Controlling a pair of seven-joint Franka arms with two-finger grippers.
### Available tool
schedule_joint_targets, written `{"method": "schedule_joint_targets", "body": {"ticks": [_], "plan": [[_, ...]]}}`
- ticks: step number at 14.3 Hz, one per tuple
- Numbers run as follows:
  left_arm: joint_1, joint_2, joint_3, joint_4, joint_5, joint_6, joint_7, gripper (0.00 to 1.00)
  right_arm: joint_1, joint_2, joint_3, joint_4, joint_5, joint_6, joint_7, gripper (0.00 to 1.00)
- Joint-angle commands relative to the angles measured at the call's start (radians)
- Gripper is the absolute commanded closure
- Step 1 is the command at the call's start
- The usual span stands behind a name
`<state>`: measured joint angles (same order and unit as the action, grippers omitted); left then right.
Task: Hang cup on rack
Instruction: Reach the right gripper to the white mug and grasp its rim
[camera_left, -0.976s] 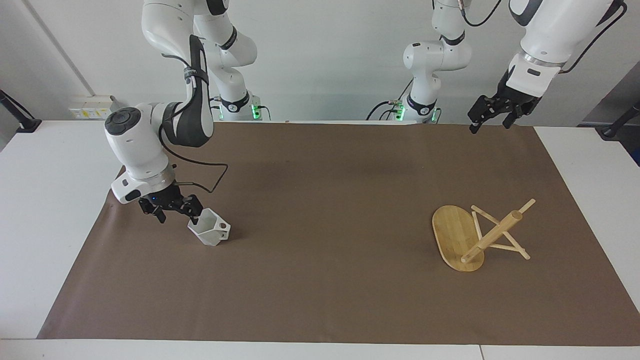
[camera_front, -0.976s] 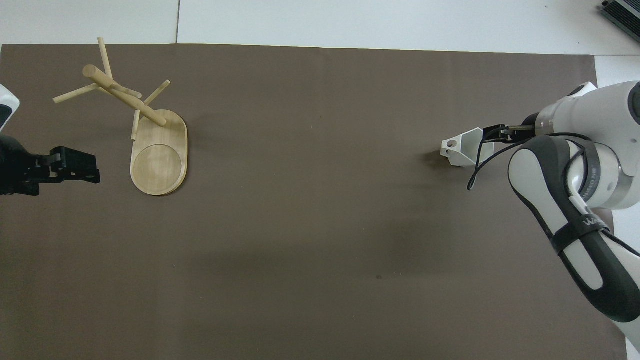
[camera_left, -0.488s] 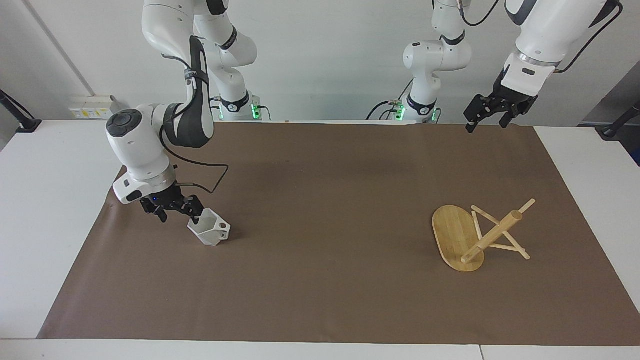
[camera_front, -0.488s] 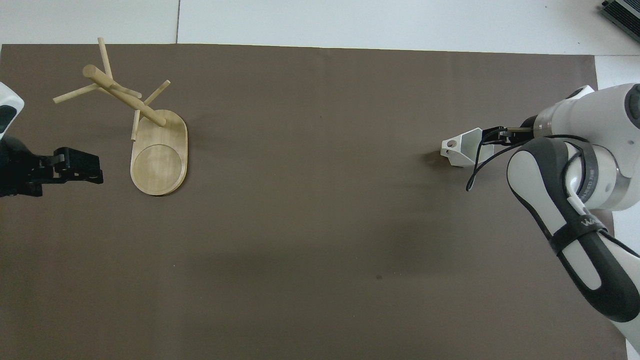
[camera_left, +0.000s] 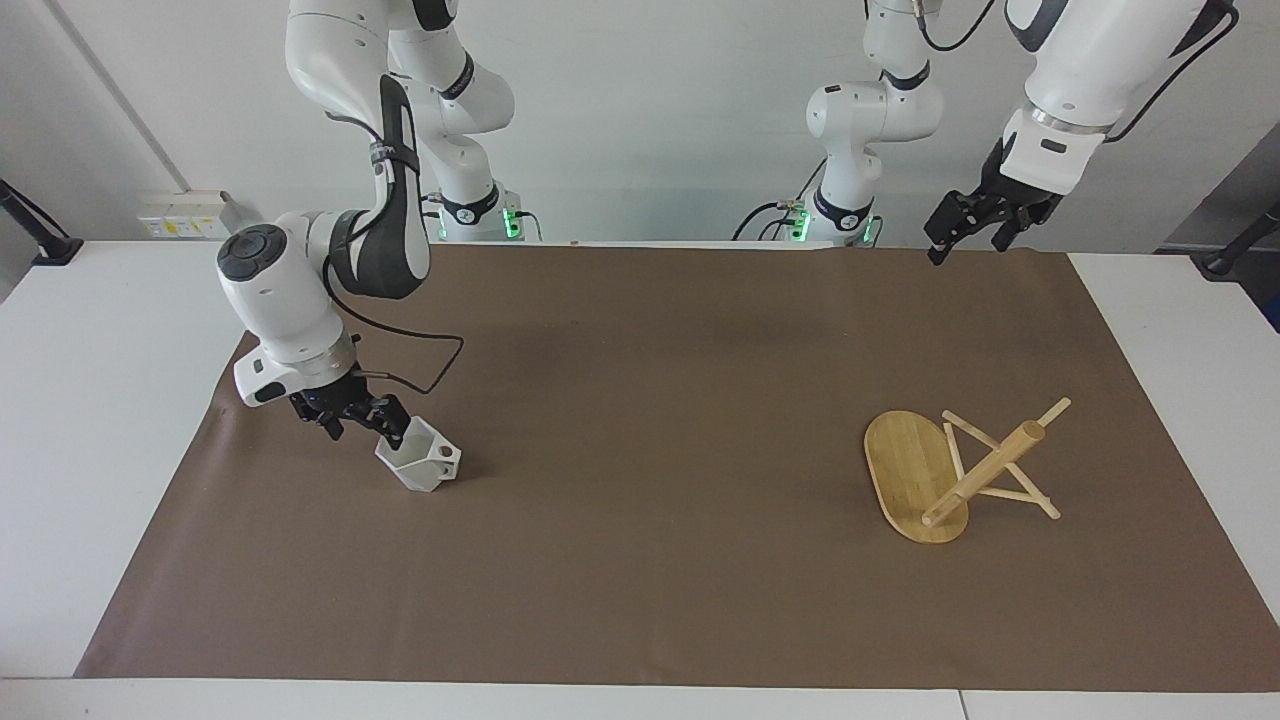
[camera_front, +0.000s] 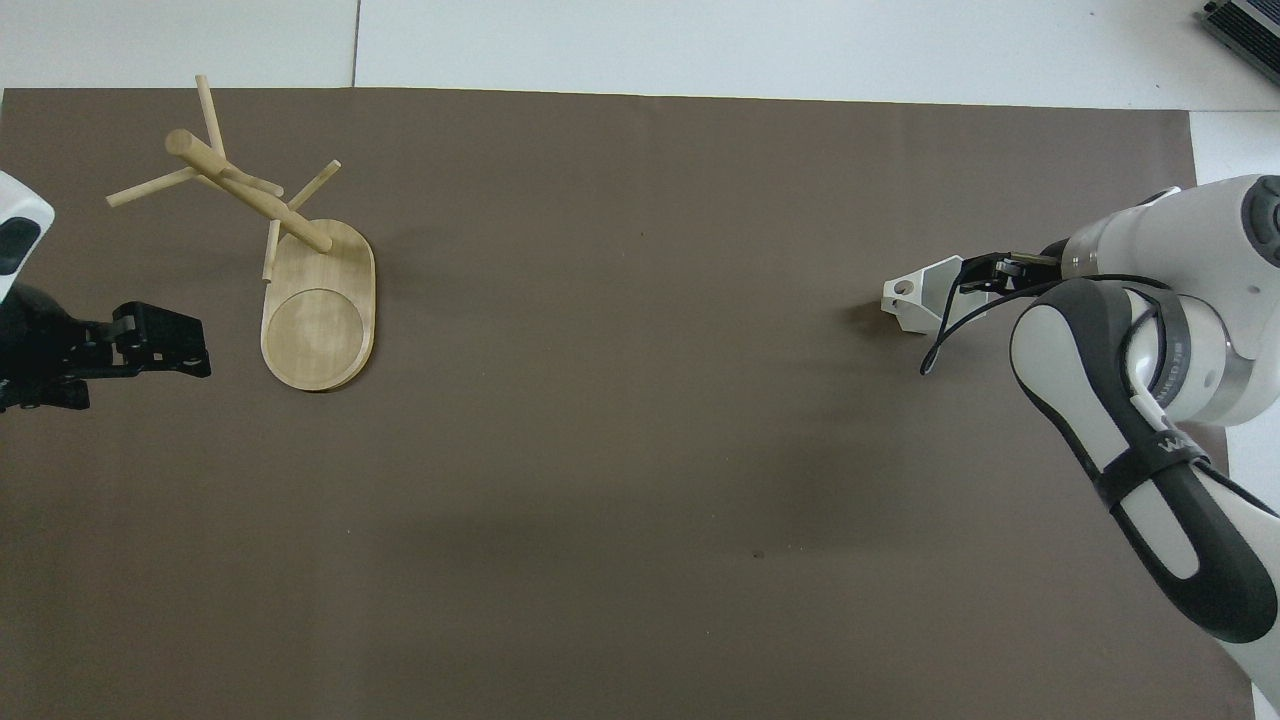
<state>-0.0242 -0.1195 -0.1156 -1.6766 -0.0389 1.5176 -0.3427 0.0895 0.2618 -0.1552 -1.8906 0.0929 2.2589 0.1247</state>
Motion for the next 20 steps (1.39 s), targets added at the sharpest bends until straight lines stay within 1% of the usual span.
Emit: {"method": "schedule_joint_targets", "body": {"ticks": [1,2,5,10,11,14,15,18,20], "plan": [[-0.014,-0.032,0.01,-0.032,-0.012,-0.04,-0.013,0.0,-0.002,-0.003,0.005,-0.013,0.01,0.027,0.026,0.0],[-0.014,-0.034,0.008,-0.032,-0.013,-0.046,-0.016,0.0,-0.002,0.001,0.008,-0.013,0.01,0.028,0.026,0.0],[0.0,-0.046,0.011,-0.057,-0.094,-0.042,-0.099,0.0,-0.002,0.008,0.019,-0.013,0.01,0.044,0.02,0.0],[-0.002,-0.066,0.011,-0.1,-0.128,-0.017,-0.179,0.0,-0.002,0.011,0.02,-0.013,0.01,0.044,0.009,0.0],[-0.002,-0.066,0.011,-0.1,-0.128,-0.014,-0.18,0.0,-0.002,0.011,0.02,-0.013,0.008,0.044,0.009,0.02],[0.0,-0.068,0.011,-0.107,-0.13,-0.001,-0.206,0.0,-0.002,0.011,0.02,-0.013,0.008,0.045,0.009,0.17],[-0.002,-0.068,0.01,-0.107,-0.131,0.007,-0.217,0.0,-0.002,0.011,0.02,-0.015,0.008,0.047,0.007,0.26],[-0.002,-0.068,0.011,-0.11,-0.136,0.01,-0.22,0.0,-0.002,0.011,0.02,-0.013,0.01,0.047,0.007,0.6],[-0.002,-0.068,0.011,-0.11,-0.136,0.01,-0.222,0.0,-0.002,0.011,0.02,-0.013,0.01,0.045,0.009,0.76]]}}
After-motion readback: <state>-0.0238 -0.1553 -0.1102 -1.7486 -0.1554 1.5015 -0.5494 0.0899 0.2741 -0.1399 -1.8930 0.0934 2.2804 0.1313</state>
